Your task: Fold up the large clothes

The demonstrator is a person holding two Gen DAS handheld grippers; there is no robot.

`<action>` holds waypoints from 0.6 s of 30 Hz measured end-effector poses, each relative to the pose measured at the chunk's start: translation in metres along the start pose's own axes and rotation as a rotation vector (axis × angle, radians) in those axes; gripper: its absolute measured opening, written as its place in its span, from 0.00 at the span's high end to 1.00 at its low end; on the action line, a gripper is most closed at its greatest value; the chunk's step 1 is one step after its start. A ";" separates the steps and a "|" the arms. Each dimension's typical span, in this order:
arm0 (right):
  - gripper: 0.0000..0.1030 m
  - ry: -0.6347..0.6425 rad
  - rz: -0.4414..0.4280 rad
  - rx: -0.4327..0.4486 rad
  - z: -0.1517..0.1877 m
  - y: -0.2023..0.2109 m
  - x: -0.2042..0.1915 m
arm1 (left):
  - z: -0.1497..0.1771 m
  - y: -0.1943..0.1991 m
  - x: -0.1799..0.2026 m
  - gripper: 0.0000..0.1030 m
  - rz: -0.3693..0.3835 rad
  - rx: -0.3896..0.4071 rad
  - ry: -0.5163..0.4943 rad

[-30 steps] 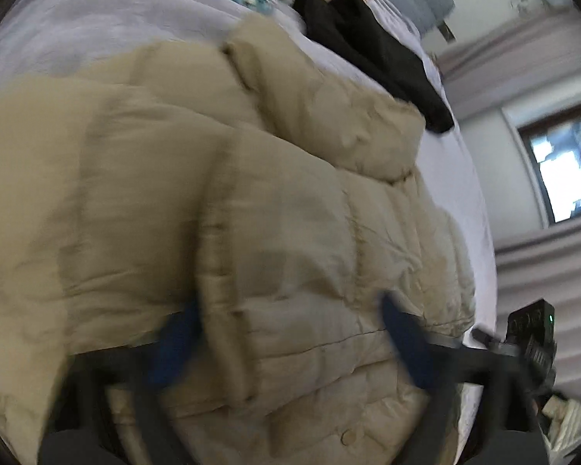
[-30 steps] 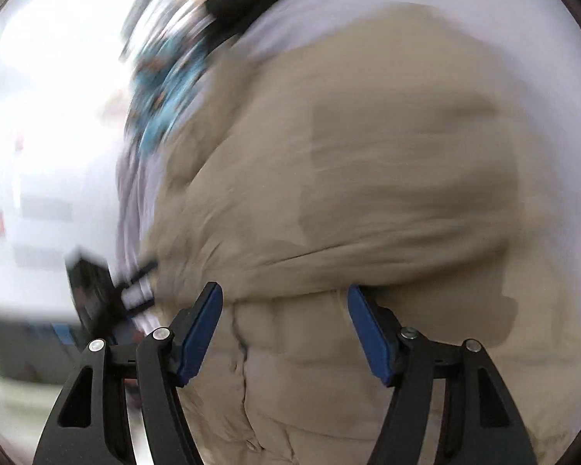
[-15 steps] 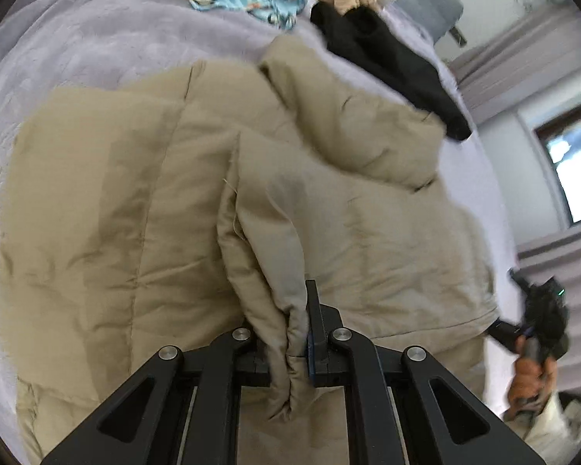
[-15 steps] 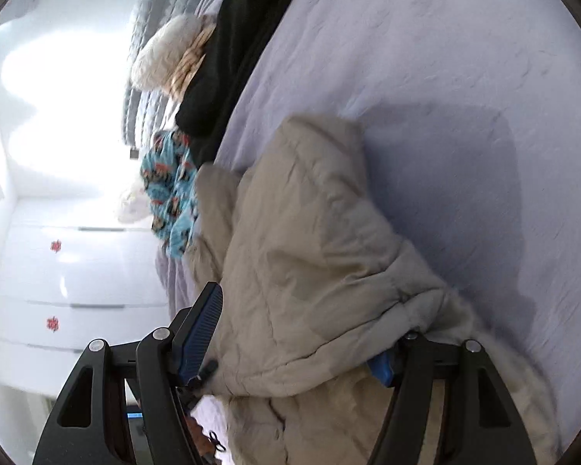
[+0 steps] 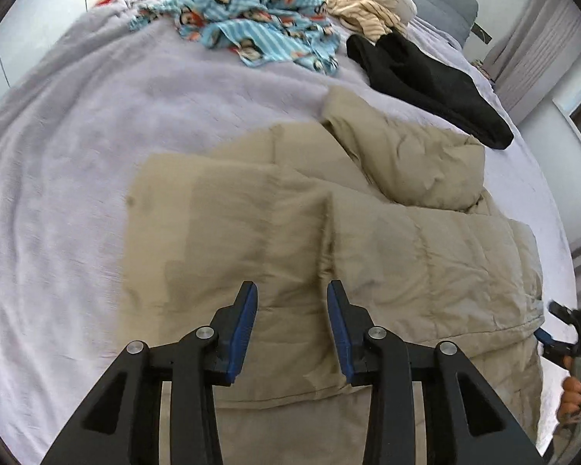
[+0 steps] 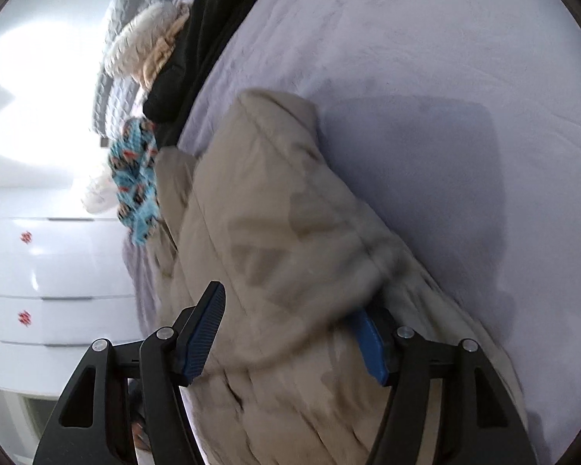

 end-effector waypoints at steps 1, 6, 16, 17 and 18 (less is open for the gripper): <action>0.34 0.024 0.024 0.009 0.005 0.011 -0.003 | -0.001 0.006 -0.002 0.63 -0.001 0.012 -0.008; 0.77 0.223 0.241 0.140 -0.005 0.062 -0.018 | -0.011 0.023 0.011 0.63 0.046 0.043 -0.031; 0.79 0.440 0.260 -0.051 -0.049 -0.025 -0.041 | 0.005 -0.042 0.059 0.63 -0.103 0.032 -0.148; 0.80 0.466 0.297 -0.075 -0.047 -0.034 -0.033 | 0.004 -0.046 0.058 0.63 -0.090 0.029 -0.132; 0.83 0.482 0.325 -0.087 -0.046 -0.041 -0.023 | 0.004 -0.050 0.057 0.62 -0.076 0.026 -0.120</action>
Point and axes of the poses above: each gripper's, at about its wrist camera, not at the fingertips, and y roughly against the way its jaws point, x to its right, z to its underside, the point moved 9 cm from there along -y, roughly the way its jaws point, and after that the axes turned 15 degrees about -z, right-handed, at the moved point
